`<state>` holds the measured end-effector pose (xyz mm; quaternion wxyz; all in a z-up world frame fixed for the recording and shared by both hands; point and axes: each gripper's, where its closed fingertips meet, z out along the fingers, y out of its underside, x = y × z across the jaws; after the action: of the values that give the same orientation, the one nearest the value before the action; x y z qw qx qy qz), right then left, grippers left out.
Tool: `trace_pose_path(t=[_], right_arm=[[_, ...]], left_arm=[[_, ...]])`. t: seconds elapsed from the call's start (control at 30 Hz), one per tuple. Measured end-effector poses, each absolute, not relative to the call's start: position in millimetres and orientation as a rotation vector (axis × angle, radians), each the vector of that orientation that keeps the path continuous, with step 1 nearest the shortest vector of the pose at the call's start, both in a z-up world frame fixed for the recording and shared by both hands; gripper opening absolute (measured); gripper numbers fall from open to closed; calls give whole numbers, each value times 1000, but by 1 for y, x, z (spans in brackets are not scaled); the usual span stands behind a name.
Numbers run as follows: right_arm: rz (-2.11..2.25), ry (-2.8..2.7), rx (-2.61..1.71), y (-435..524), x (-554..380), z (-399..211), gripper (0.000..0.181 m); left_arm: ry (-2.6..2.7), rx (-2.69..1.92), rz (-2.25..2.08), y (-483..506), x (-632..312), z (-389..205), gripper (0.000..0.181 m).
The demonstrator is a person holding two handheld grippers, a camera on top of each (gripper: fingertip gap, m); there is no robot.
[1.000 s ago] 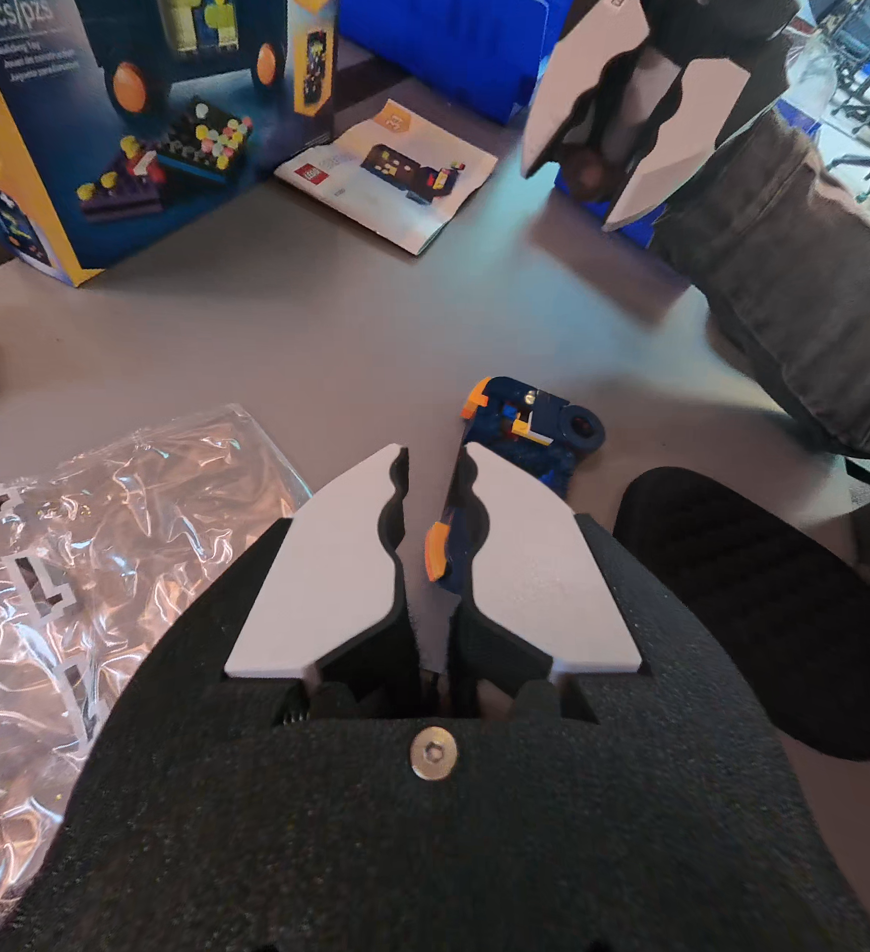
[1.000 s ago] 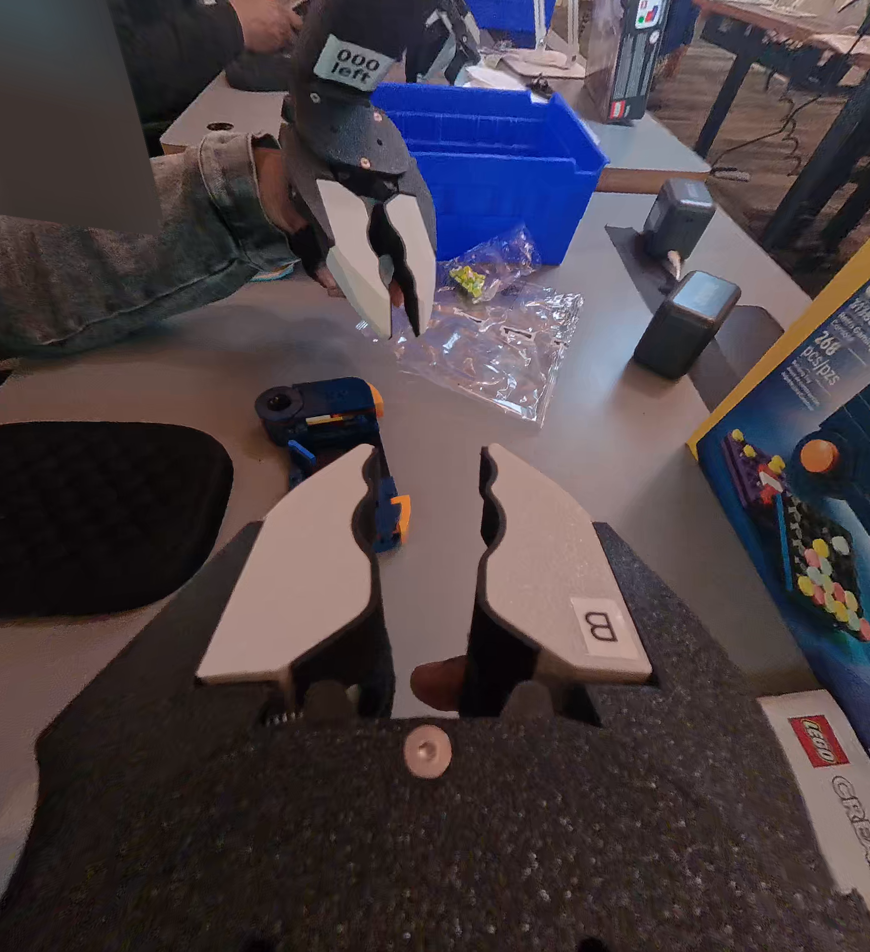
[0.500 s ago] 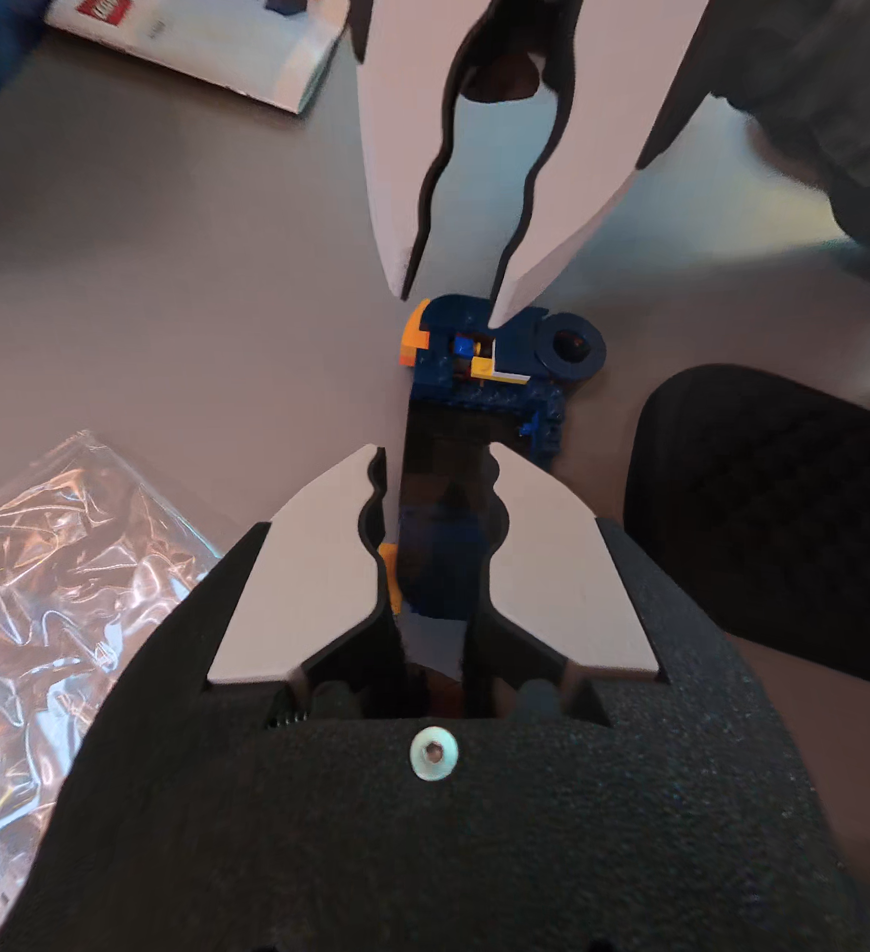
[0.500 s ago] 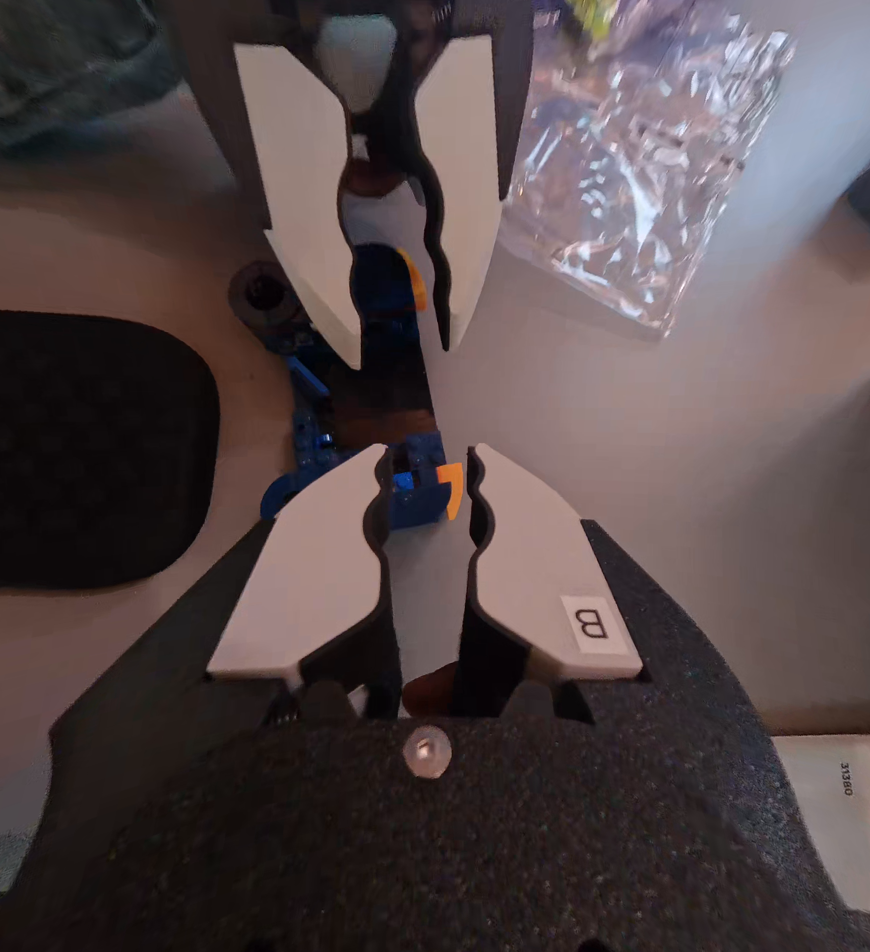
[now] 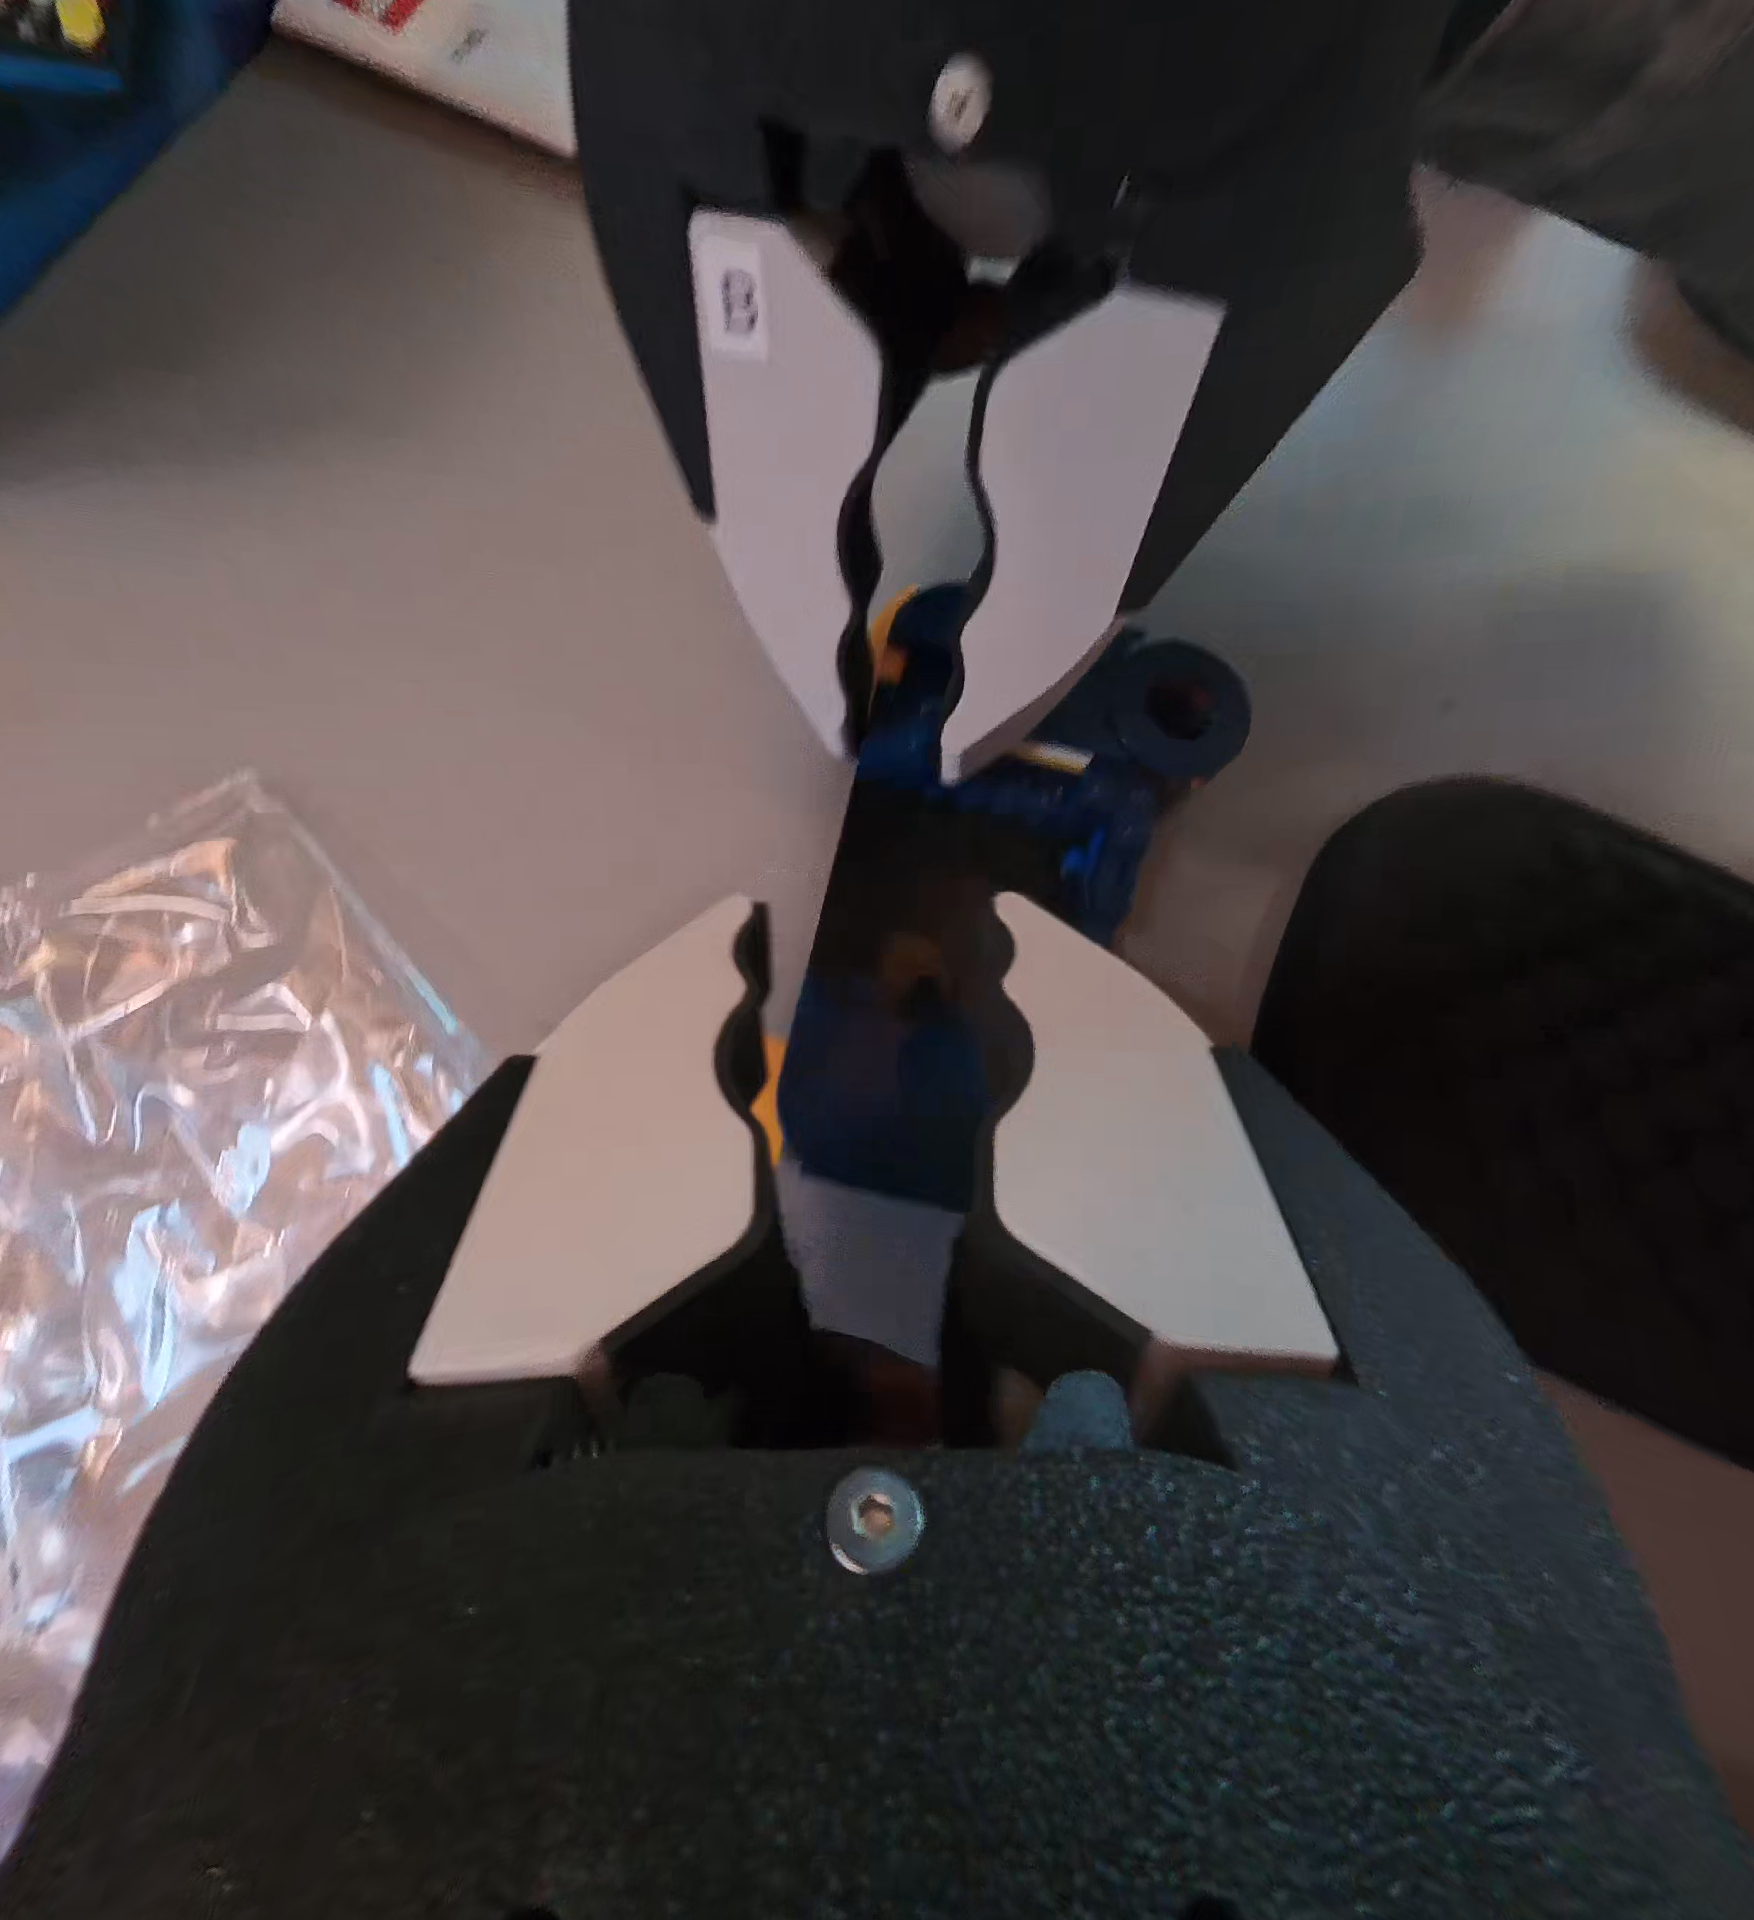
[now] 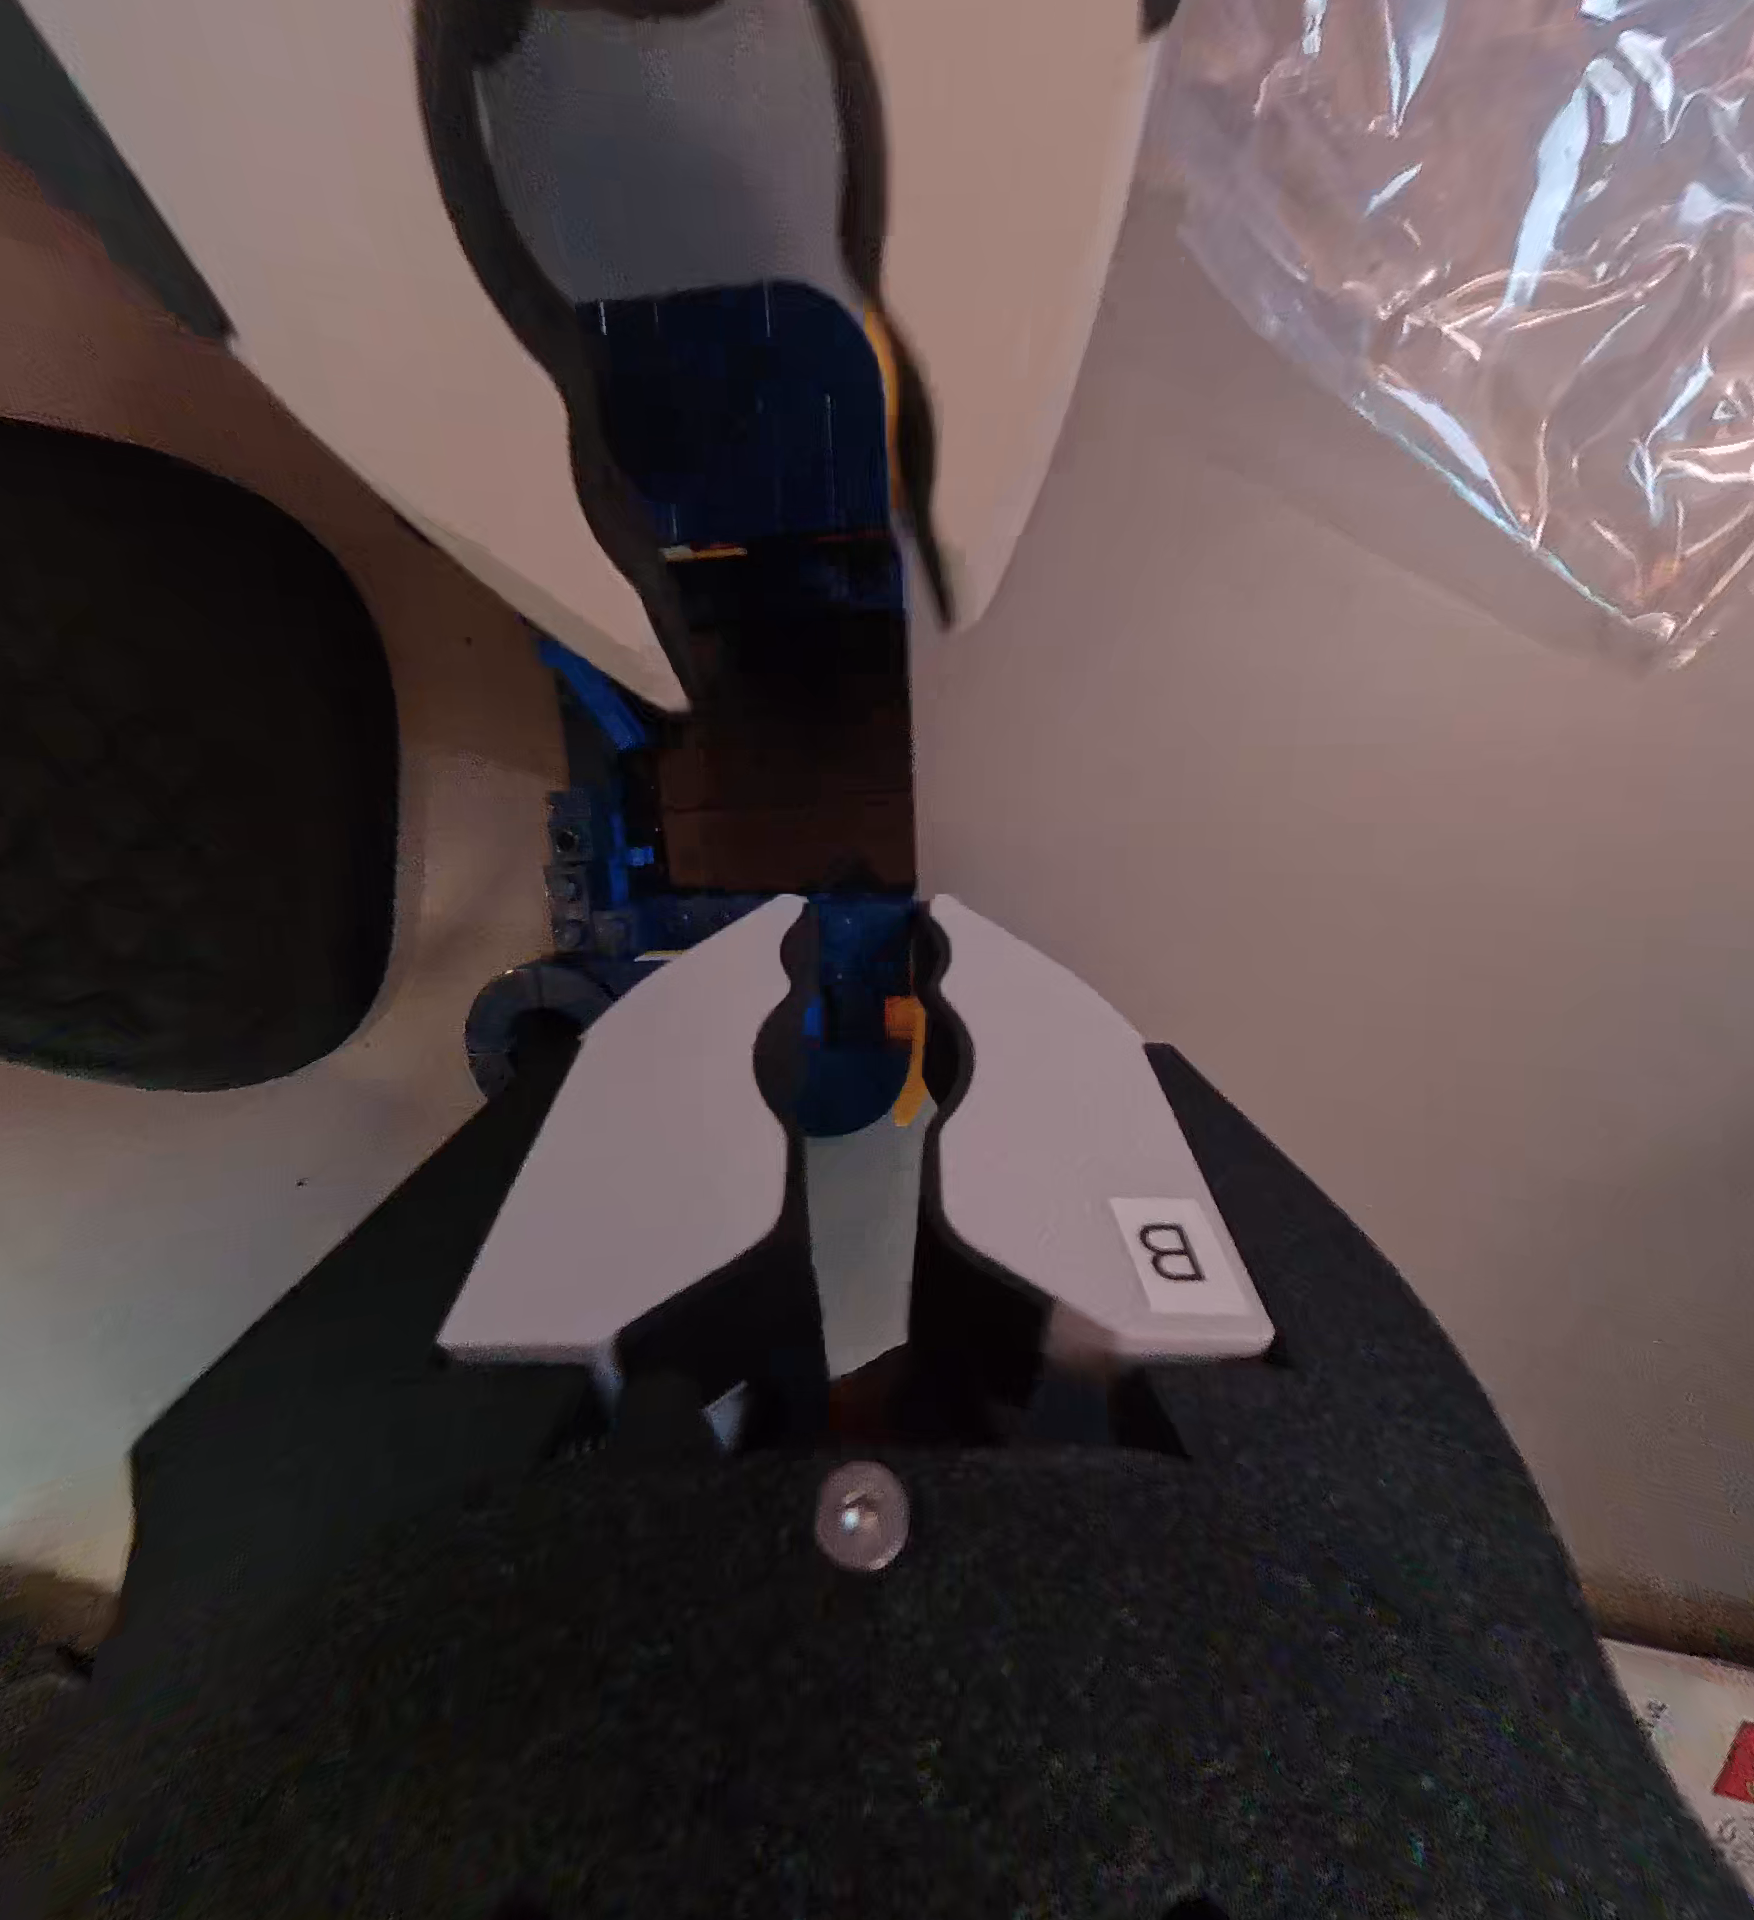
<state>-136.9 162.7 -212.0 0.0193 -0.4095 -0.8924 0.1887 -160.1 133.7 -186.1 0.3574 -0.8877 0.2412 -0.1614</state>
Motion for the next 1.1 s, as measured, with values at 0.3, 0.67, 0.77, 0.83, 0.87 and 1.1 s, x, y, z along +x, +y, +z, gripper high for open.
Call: trace_pose_path(t=[0.3,0.67,0.77,0.83,0.87,1.1], right_arm=[[553,-2649,-1154,161,-135,-210,16],[653,-2355,-916,160,-135,-199,16],[977,-2210,-1039,156,-135,-183,15],[1163,-2097,-1075,159,-134,-165,8],[1216,-2055,-1079,161,-133,-158,9],[1260,-2092,-1113,157,-124,-156,9]], left_arm=[[590,-2321,-478,113,-175,-194,28],[521,-2322,-519,115,-174,-195,22],[528,-2307,-528,115,-174,-195,22],[524,-2304,-539,116,-174,-195,21],[530,-2298,-543,116,-174,-195,21],[584,-2284,-563,114,-171,-194,21]])
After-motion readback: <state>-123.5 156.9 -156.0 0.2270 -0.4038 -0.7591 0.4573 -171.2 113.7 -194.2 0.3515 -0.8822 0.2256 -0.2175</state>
